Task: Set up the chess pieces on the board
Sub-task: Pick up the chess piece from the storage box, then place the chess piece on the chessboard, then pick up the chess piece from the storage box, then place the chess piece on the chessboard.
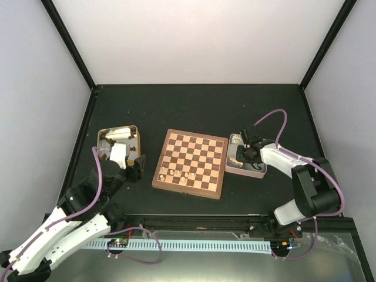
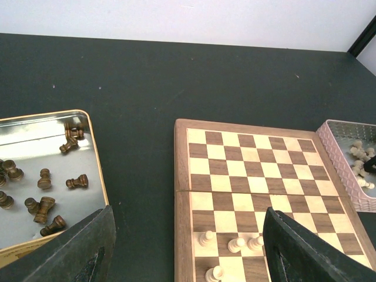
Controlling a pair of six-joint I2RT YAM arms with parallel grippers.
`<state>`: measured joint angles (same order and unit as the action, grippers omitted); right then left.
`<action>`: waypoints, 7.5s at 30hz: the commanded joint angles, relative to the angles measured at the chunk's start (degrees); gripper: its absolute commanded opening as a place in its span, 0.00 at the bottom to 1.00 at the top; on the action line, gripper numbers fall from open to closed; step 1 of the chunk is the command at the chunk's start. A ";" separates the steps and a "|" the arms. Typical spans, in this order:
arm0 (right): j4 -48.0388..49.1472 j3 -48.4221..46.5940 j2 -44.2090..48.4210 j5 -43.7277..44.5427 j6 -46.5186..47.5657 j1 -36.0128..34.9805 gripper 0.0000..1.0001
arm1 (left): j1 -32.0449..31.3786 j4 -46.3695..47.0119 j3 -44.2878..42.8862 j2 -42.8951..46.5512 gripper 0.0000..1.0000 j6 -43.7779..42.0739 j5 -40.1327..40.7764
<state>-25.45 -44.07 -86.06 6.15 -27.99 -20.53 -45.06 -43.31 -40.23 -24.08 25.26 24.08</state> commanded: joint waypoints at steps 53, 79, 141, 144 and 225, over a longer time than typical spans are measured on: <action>-8.55 -13.14 -8.49 1.86 0.50 -37.91 0.14 | 0.25 -1.25 -0.20 -0.51 0.71 0.14 1.93; -9.15 -15.14 -3.22 -0.11 -1.55 -37.42 0.35 | 0.25 -1.26 -0.23 -0.19 0.71 0.01 1.85; -6.17 0.75 15.81 3.24 -1.70 6.14 0.01 | 0.30 -1.04 -0.16 0.46 0.71 -0.10 1.50; -6.61 0.62 16.64 2.16 -1.34 5.97 0.01 | 0.24 -0.99 -0.11 0.51 0.71 -0.05 1.50; -8.04 -37.77 -28.40 9.12 0.10 -50.83 0.07 | 0.32 -4.42 -0.50 7.04 0.72 4.54 9.22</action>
<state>-32.64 -81.12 -112.36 13.82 -28.36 -71.24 -45.01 -47.16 -40.23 -17.23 29.61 33.01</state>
